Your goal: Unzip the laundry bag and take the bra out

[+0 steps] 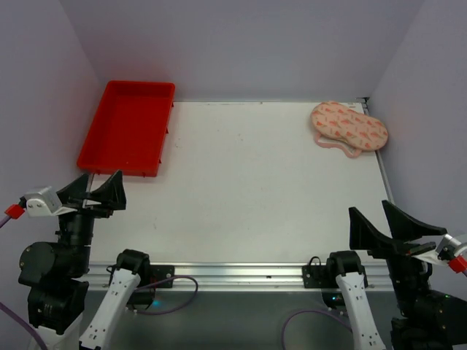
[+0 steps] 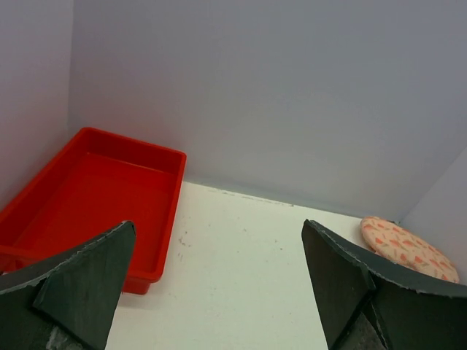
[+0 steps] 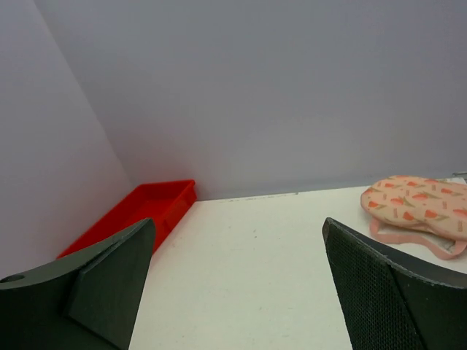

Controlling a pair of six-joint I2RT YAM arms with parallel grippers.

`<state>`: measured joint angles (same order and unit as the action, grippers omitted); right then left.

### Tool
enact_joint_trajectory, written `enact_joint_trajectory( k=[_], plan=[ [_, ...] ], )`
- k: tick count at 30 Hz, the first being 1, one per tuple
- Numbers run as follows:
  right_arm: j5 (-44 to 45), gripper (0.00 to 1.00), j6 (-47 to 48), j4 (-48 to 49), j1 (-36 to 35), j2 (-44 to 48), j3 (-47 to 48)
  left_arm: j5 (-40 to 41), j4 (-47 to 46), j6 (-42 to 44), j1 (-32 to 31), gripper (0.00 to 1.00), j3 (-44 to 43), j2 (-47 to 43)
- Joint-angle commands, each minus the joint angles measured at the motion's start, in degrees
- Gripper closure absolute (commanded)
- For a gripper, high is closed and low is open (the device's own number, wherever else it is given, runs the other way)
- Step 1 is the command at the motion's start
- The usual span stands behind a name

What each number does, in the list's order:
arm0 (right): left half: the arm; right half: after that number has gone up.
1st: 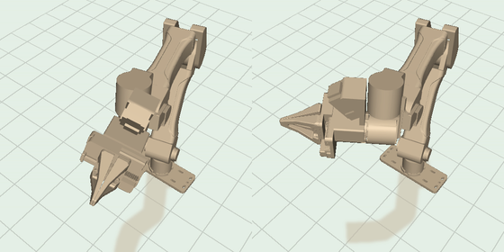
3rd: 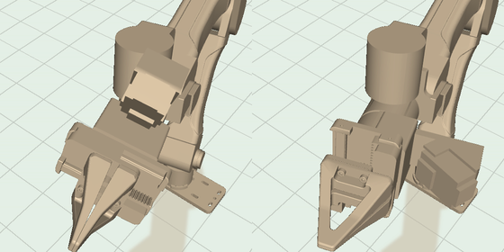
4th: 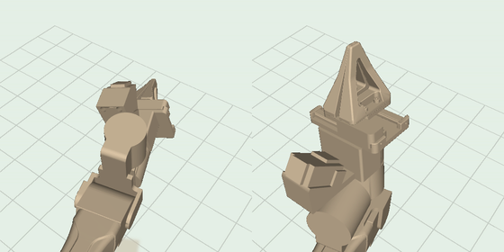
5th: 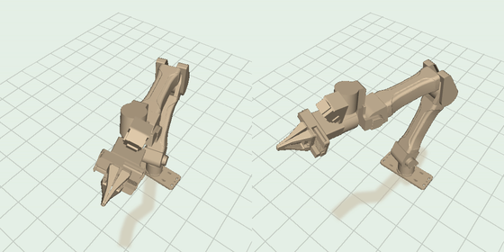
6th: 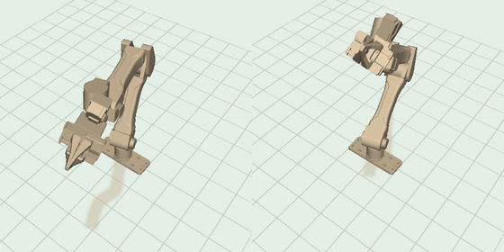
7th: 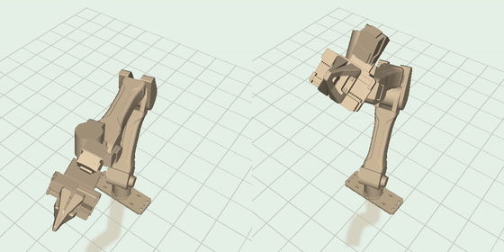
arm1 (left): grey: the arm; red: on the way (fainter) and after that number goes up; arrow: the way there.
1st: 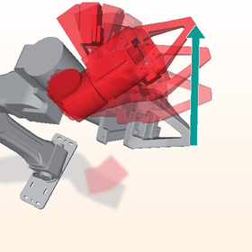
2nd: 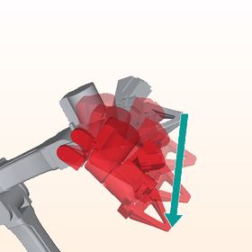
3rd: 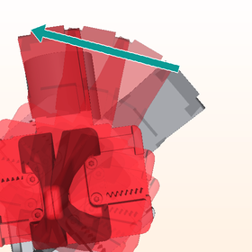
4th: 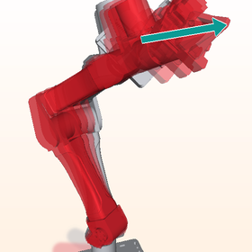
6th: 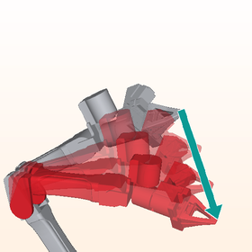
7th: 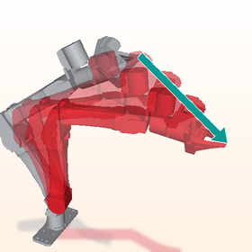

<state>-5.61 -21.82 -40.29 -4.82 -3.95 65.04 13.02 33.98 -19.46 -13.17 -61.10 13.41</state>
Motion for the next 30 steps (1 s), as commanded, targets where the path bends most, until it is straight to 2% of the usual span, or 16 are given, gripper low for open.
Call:
enact_joint_trajectory(
  k=[1,6,10,13,15,17,20,21,23,24,27,28,30],
  plan=[
    [0.0,0.01,-0.2,0.3,0.0,-1.5,-1.9,-1.8,-0.3,-0.3,-0.3,0.0,2.0,0.9],
    [-3.4,0.01,-3.7,2.6,-0.1,-4.1,-6.8,-2.5,-1.0,-2.2,-0.3,0.0,6.2,3.5],
    [-0.6,0.01,-11.5,6.9,-0.1,-8.1,-13.8,-6.1,-4.9,-3.1,-0.3,0.0,12.8,5.4],
    [0.9,0.01,-17.2,12.6,-0.1,-11.9,-18.6,-8.7,-8.7,-3.6,-0.3,0.0,15.7,8.1],
    [1.3,0.01,-19.1,19.6,0.0,-17.7,-21.1,-9.8,-11.8,-4.0,-0.3,0.0,17.3,10.7],
    [6.9,0.01,-23.6,23.8,0.0,-23.1,-22.8,-12.1,-14.7,-4.0,-0.2,0.0,19.3,12.7],
    [15.4,0.01,-26.2,28.5,0.2,-37.7,-21.0,-12.8,-16.1,-3.8,-0.2,0.0,21.2,16.3],
    [17.4,0.01,-26.8,29.0,0.2,-46.1,-19.5,-12.8,-16.0,-3.7,-0.2,0.0,21.4,17.5],
    [21.5,0.01,-28.7,30.0,0.6,-54.5,-13.9,-12.8,-16.5,-3.7,-0.1,0.0,22.9,18.1],
    [22.2,0.01,-29.2,30.8,0.9,-62.5,-10.1,-13.4,-17.0,-3.9,-0.2,0.0,24.4,18.1],
    [21.7,0.01,-31.8,31.7,2.2,-74.6,-1.0,-15.5,-18.7,-5.0,-0.2,0.0,26.6,17.1],
    [21.3,0.01,-33.9,31.4,3.1,-81.8,1.1,-16.5,-19.2,-5.1,-0.2,0.0,26.9,16.7],
    [21.5,0.01,-36.4,30.5,3.8,-88.0,7.0,-16.6,-19.9,-5.1,-0.2,0.0,27.1,16.3]
  ],
)
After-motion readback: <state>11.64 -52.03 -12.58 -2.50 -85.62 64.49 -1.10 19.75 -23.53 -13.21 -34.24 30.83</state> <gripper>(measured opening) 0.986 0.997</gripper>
